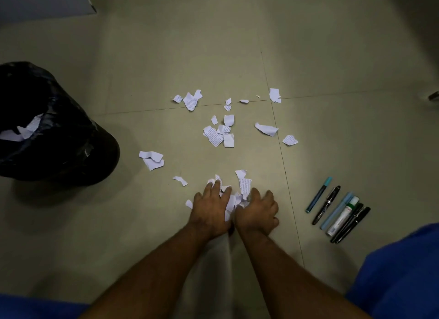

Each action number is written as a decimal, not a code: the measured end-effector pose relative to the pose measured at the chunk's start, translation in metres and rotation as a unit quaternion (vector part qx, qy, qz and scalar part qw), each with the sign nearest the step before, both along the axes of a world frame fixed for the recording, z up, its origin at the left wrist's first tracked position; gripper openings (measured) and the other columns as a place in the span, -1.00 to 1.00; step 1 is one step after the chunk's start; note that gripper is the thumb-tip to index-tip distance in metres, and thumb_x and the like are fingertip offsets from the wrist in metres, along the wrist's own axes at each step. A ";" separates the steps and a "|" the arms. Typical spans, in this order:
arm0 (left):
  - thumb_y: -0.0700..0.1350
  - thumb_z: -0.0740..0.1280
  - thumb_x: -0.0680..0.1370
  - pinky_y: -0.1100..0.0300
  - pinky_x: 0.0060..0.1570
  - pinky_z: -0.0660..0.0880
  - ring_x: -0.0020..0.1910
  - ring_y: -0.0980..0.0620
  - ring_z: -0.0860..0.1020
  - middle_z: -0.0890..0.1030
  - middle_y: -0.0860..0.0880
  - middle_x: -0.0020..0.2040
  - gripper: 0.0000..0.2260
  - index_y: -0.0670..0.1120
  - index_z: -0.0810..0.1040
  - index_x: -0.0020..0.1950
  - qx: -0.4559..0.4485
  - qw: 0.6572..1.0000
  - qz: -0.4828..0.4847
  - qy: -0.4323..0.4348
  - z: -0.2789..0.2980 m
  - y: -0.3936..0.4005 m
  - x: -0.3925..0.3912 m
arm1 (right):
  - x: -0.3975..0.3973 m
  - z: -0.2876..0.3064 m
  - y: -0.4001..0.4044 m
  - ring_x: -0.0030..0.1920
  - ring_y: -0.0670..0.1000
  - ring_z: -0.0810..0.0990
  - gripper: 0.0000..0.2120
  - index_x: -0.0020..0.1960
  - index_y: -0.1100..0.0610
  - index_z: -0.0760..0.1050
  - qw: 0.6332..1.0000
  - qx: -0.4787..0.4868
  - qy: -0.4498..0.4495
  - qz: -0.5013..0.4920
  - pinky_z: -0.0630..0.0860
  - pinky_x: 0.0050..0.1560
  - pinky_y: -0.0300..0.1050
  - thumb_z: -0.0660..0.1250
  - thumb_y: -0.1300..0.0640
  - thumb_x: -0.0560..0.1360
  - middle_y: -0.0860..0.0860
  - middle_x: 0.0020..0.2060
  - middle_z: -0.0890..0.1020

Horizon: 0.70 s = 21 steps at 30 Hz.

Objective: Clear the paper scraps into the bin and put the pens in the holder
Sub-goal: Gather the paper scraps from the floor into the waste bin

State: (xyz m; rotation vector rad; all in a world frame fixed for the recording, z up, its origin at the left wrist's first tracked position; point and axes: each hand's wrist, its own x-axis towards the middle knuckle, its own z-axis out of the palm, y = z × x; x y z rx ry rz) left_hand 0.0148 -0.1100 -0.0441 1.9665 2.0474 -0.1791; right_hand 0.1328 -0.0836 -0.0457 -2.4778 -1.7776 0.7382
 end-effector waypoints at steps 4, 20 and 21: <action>0.09 0.29 0.50 -0.09 0.12 0.52 0.39 -0.27 0.42 0.38 -0.21 0.47 -0.51 0.00 0.44 0.42 -0.012 0.999 -0.030 -0.005 -0.015 0.021 -0.017 | -0.012 0.001 0.017 0.25 0.23 0.43 -0.63 0.32 0.03 0.52 0.986 0.026 0.137 0.089 0.45 0.15 0.03 0.33 0.04 0.52 0.14 0.32 0.43; 0.00 0.30 0.43 -0.06 0.14 0.47 0.17 -0.23 0.48 0.49 -0.20 0.22 -0.51 -0.16 0.44 0.32 0.100 0.945 0.255 -0.179 -0.012 0.027 -0.052 | -0.052 -0.013 0.048 0.20 0.25 0.49 -0.46 0.38 0.13 0.48 0.958 0.114 0.213 0.157 0.48 0.15 0.04 0.40 0.19 0.39 0.16 0.25 0.51; -0.06 0.30 0.43 -0.07 0.15 0.47 0.17 -0.24 0.48 0.49 -0.20 0.22 -0.53 -0.18 0.45 0.31 0.116 0.940 0.265 -0.179 -0.010 0.027 -0.059 | -0.050 -0.013 0.050 0.20 0.23 0.49 -0.45 0.39 0.12 0.46 0.961 0.120 0.194 0.154 0.47 0.15 0.03 0.39 0.19 0.40 0.15 0.25 0.50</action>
